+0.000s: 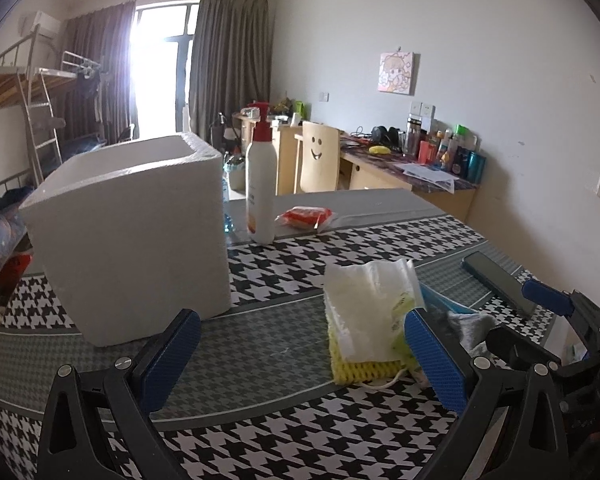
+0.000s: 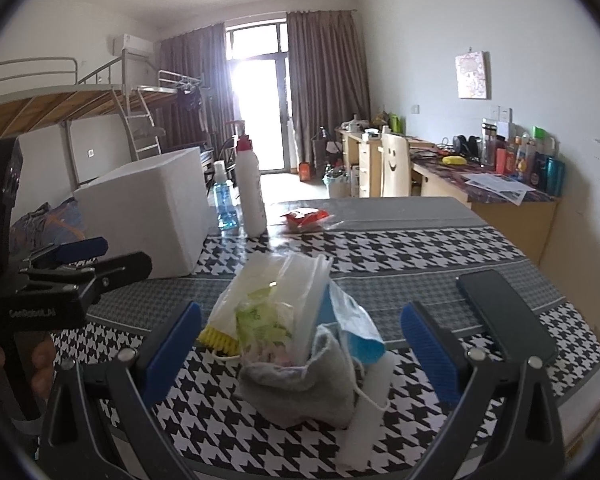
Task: Organize soft objects
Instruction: 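Reach the right gripper into the pile and grasp the green wipes packet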
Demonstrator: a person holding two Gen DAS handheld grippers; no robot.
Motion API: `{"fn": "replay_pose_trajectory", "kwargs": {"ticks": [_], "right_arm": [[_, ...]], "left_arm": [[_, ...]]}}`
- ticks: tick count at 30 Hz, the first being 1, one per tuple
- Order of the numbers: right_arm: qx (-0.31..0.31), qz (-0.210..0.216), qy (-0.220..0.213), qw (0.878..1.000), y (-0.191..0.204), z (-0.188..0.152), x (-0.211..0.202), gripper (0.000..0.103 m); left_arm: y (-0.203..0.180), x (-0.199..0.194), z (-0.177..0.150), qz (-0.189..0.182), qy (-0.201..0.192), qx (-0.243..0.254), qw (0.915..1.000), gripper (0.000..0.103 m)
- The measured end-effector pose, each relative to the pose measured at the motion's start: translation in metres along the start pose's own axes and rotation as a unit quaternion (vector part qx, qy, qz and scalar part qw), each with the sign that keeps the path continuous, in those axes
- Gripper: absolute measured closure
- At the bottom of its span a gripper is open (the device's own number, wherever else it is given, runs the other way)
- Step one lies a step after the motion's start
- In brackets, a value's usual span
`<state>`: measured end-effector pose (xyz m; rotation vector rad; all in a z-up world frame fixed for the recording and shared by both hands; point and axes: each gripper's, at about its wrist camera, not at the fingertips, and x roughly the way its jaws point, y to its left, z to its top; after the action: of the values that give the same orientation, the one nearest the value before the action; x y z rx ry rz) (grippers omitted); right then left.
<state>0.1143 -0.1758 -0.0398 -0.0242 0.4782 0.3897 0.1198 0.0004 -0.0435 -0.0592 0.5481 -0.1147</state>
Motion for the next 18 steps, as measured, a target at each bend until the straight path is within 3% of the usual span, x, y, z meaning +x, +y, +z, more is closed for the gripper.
{"fn": "replay_pose_trajectory", "kwargs": {"ticks": [6, 12, 18], "right_arm": [[-0.017, 0.018, 0.012, 1.000, 0.015, 0.001, 0.010, 0.002], [-0.026, 0.025, 0.035, 0.999, 0.021, 0.002, 0.026, 0.009], [-0.027, 0.036, 0.067, 0.997, 0.025, 0.000, 0.043, 0.027]], "left_arm": [[0.008, 0.004, 0.001, 0.000, 0.006, -0.009, 0.9999, 0.001], [0.014, 0.005, 0.000, 0.004, 0.011, -0.012, 0.9999, 0.001], [0.017, 0.006, -0.001, 0.002, 0.015, -0.015, 0.9998, 0.001]]}}
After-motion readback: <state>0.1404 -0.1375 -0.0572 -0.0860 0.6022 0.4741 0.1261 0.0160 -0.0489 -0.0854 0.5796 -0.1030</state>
